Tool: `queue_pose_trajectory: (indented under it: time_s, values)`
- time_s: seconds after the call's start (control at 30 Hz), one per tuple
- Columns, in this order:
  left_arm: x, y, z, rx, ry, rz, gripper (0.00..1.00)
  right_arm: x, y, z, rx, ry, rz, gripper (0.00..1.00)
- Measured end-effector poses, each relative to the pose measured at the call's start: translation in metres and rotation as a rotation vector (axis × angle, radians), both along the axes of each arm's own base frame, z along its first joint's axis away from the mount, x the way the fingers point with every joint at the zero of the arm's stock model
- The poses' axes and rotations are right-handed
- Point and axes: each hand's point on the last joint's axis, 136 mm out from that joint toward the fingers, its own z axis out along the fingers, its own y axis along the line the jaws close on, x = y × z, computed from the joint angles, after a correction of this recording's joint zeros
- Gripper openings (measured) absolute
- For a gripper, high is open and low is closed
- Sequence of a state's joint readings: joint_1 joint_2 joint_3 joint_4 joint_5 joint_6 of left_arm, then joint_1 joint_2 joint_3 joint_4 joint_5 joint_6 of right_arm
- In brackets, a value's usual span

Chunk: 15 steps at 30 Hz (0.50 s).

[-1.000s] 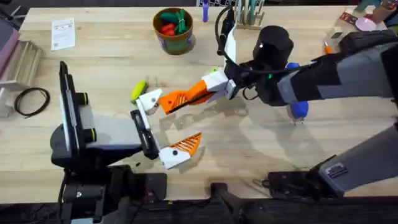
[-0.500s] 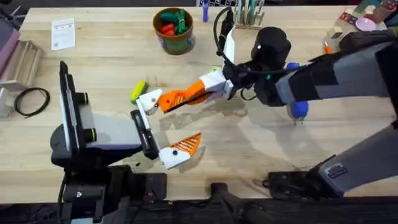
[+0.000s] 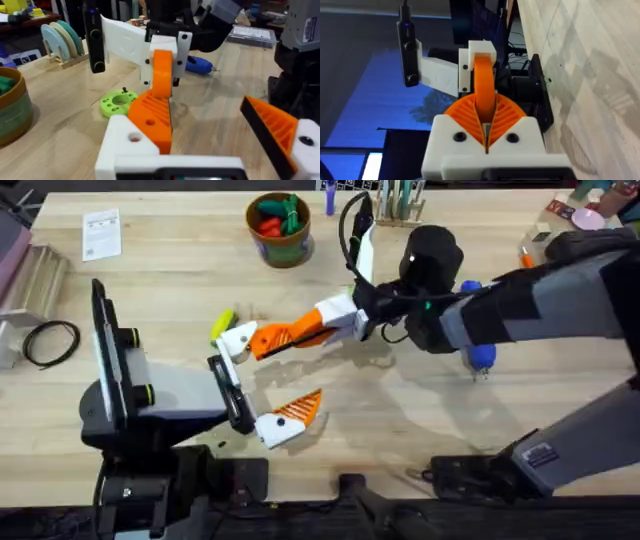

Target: Pick up the gripper from the table and insert it into the empty holder that is missing its gripper. Then pick up a screw, insert it into the mounting hole, and use the screwdriver to tighten it. Finally, clean up the table by picking up the vegetable and placing it into the bucket.

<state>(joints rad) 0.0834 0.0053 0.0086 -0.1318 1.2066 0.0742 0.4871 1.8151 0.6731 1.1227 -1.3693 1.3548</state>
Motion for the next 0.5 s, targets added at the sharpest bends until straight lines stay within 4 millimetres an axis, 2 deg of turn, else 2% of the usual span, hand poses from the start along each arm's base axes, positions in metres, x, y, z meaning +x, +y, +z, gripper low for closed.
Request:
queue_pose_trajectory:
  time_s: [0.2, 0.5]
  values:
    - [-0.001, -0.0005, 0.0, -0.001, 0.001, -0.006, 0.985, -0.0019, 0.0085, 0.0008, 0.0, -0.007, -0.008, 0.008]
    - [-0.0008, -0.0004, 0.0, -0.001, 0.001, -0.005, 0.985, -0.0007, 0.0099, 0.0008, -0.001, -0.008, -0.017, 0.008]
